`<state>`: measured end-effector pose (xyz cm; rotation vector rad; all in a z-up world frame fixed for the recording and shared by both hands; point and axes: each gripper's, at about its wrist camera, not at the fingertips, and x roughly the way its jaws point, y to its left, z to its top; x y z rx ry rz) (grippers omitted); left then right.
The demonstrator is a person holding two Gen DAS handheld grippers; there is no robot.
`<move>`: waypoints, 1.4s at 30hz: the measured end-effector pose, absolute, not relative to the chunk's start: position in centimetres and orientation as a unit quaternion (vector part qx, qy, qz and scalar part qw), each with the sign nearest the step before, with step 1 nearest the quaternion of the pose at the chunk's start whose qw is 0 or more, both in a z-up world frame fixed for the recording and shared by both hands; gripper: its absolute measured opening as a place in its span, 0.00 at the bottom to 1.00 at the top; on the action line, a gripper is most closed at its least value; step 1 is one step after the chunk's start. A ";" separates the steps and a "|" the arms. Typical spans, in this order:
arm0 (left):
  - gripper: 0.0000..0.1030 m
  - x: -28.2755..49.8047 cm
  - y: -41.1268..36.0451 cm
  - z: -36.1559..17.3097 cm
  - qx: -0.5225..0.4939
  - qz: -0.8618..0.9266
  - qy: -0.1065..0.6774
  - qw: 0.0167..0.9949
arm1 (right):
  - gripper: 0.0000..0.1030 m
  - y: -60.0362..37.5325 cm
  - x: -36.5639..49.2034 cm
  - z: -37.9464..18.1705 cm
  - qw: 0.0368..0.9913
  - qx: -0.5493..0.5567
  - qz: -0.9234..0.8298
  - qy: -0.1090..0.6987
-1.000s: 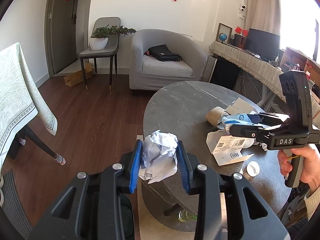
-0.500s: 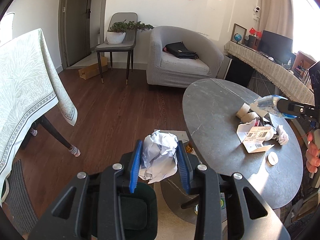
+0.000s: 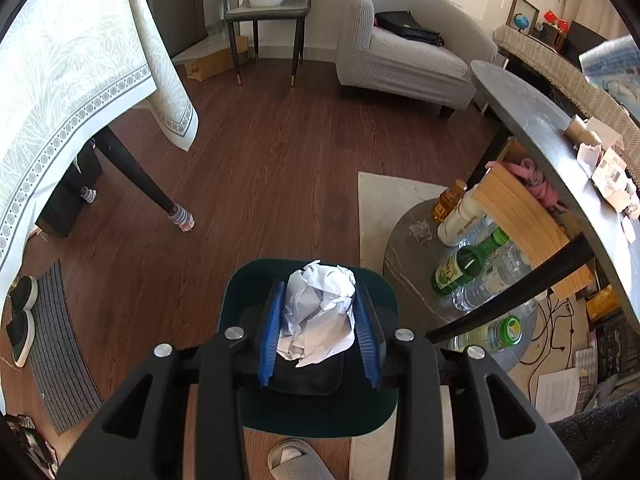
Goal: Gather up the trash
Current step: 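Carry both items over the green bin while the left tool opens, dropping the paper ball, then lower the wet-wipes pack into the green bin and open the right tool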
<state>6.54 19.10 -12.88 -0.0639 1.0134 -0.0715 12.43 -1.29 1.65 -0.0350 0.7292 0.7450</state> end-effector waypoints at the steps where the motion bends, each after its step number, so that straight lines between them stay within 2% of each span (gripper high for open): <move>1: 0.36 6.5 19.5 -13.7 -0.036 -0.036 0.496 0.867 | 0.69 -0.4 12.4 1.4 0.865 -0.023 0.359 0.351; 3: 0.39 6.4 20.1 -15.0 -0.045 -0.042 0.514 0.856 | 0.69 1.3 12.2 0.9 0.861 -0.033 0.361 0.356; 4: 0.44 6.2 20.3 -15.5 -0.041 -0.037 0.519 0.853 | 0.69 2.1 12.1 0.7 0.859 -0.037 0.363 0.359; 9: 0.56 5.5 21.4 -16.5 -0.030 -0.027 0.524 0.851 | 0.69 5.8 11.7 -1.1 0.850 -0.073 0.362 0.375; 12: 0.56 5.0 22.2 -15.9 -0.037 -0.027 0.515 0.856 | 0.69 7.2 11.8 -2.3 0.846 -0.084 0.359 0.386; 22: 0.35 3.5 26.1 -11.0 -0.082 -0.012 0.449 0.890 | 0.69 10.7 12.3 -7.5 0.828 -0.128 0.344 0.424; 32: 0.22 3.2 26.3 -6.8 -0.093 -0.011 0.405 0.909 | 0.69 12.5 12.9 -13.9 0.790 -0.149 0.346 0.484; 36: 0.14 3.1 25.7 -5.2 -0.088 -0.014 0.391 0.916 | 0.69 13.1 12.8 -16.8 0.775 -0.170 0.342 0.504; 42: 0.14 3.1 25.1 -2.9 -0.100 -0.018 0.372 0.923 | 0.69 13.8 12.3 -20.3 0.754 -0.189 0.341 0.529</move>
